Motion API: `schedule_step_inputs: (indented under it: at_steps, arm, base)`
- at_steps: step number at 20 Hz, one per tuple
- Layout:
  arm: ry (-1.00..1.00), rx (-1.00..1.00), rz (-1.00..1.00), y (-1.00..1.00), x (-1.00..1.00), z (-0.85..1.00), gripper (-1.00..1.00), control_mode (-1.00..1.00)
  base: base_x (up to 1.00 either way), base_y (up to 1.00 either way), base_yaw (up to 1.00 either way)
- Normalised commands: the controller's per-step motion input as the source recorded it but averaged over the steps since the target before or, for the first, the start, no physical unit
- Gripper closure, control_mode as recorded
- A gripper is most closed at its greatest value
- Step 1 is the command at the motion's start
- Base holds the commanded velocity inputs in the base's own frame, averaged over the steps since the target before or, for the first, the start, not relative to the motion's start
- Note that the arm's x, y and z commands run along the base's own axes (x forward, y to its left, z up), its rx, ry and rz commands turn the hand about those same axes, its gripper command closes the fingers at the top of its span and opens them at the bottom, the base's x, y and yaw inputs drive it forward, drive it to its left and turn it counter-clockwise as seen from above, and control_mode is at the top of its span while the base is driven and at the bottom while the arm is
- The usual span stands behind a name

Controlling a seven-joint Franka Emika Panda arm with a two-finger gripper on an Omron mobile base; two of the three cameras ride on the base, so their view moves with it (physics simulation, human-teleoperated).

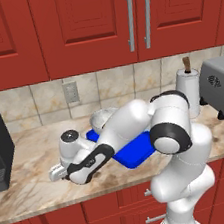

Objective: Place the bowl with cake and the cupcake onto the tray.

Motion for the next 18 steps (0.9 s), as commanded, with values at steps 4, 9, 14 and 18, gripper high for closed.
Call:
schedule_step_inputs:
  at_steps: [4,9,14,18]
  arm:
    - [-0.01,0.00,0.00,0.00,0.00,0.04,1.00,-1.00]
    - [-0.09,0.00,0.00,-0.04,-0.04,0.29,1.00,-1.00]
    - [-0.11,0.00,0.00,-0.36,-0.07,0.36,1.00,-1.00]
    - [-0.02,0.00,-0.02,-0.60,0.00,0.23,1.00,-1.00]
  base:
    - [0.00,0.00,0.00]
    - [0.00,0.00,0.00]
    - [0.00,0.00,0.00]
    - [0.00,0.00,0.00]
